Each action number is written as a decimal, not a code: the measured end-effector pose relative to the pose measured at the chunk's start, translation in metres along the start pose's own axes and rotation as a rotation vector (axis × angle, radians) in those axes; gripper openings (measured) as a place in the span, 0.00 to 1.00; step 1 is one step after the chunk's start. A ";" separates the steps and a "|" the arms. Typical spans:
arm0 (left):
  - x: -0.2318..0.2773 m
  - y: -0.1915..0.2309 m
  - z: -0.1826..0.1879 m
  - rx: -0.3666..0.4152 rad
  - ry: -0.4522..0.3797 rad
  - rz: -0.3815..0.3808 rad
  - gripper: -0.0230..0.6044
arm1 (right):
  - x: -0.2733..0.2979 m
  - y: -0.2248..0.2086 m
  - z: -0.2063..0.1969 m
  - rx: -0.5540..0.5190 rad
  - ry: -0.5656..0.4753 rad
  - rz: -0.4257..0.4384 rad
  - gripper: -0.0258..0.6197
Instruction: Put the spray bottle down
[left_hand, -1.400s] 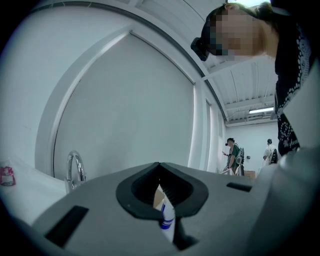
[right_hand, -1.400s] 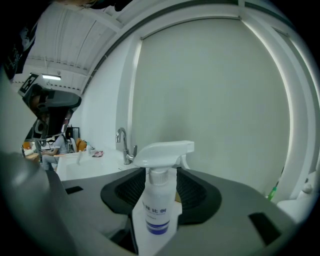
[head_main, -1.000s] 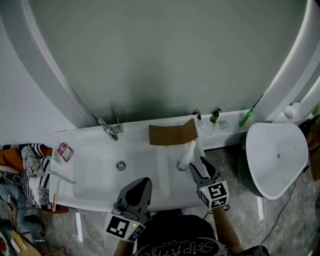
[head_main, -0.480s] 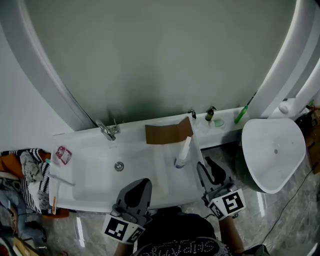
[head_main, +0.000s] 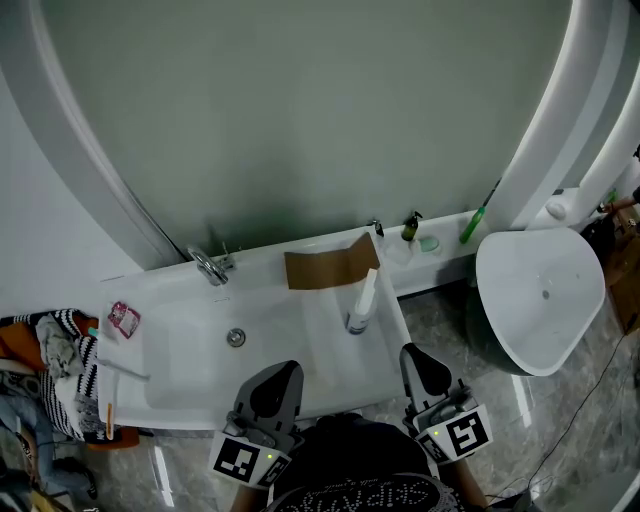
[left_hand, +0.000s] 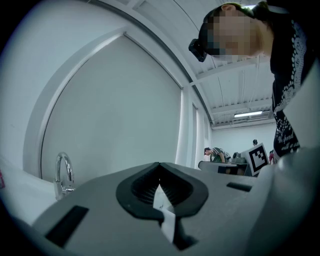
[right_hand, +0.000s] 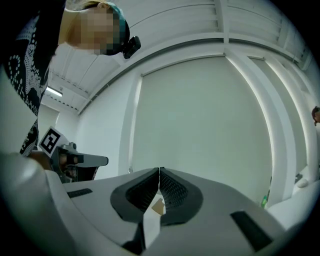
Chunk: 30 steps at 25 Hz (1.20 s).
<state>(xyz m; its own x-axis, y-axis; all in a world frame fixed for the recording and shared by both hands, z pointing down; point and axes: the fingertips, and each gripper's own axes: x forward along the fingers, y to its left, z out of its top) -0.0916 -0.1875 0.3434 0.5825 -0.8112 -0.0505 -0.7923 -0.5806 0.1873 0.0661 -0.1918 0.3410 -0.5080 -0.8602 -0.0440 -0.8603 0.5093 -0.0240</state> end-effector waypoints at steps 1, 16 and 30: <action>-0.003 0.001 -0.003 0.004 0.007 -0.001 0.04 | -0.002 0.004 -0.004 0.009 0.009 -0.003 0.07; -0.047 0.032 -0.017 -0.034 0.028 0.025 0.04 | 0.000 0.033 -0.050 0.025 0.143 0.002 0.08; -0.056 0.068 -0.016 -0.111 0.006 0.049 0.04 | 0.025 0.040 -0.064 0.029 0.172 0.024 0.08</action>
<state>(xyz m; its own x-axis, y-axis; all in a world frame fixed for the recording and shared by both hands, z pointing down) -0.1751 -0.1805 0.3752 0.5446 -0.8381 -0.0330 -0.7954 -0.5285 0.2966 0.0165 -0.1944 0.4033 -0.5303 -0.8383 0.1269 -0.8476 0.5279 -0.0542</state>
